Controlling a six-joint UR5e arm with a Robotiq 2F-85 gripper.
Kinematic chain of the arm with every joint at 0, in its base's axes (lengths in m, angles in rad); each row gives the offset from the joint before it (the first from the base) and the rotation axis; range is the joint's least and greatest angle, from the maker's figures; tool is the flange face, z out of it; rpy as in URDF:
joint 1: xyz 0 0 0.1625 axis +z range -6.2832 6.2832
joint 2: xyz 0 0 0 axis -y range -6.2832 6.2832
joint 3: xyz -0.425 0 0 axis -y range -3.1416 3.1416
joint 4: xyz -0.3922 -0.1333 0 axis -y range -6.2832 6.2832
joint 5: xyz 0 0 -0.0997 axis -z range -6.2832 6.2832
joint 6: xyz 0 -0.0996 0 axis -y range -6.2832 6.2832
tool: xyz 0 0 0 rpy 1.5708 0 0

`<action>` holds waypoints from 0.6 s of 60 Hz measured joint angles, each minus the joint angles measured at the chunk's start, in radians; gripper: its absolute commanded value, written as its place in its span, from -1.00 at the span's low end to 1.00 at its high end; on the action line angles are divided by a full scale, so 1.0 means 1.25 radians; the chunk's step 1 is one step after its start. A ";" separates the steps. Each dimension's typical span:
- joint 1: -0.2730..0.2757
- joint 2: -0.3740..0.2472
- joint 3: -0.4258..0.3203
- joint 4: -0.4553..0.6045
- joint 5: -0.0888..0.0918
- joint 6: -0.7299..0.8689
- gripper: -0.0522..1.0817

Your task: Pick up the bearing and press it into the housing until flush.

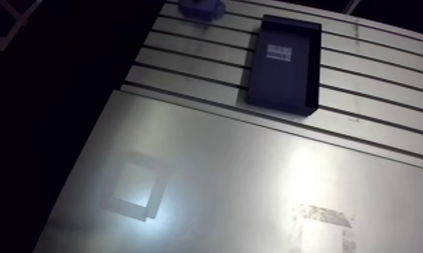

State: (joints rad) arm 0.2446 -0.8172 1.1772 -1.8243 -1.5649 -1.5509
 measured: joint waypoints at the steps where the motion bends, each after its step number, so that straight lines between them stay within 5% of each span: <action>1: -0.001 -0.001 0.001 -0.002 0.000 0.009 0.99; 36: -0.012 -0.014 0.011 -0.056 -0.010 0.195 0.99</action>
State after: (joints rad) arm 0.2292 -0.8344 1.1909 -1.8948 -1.5769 -1.3077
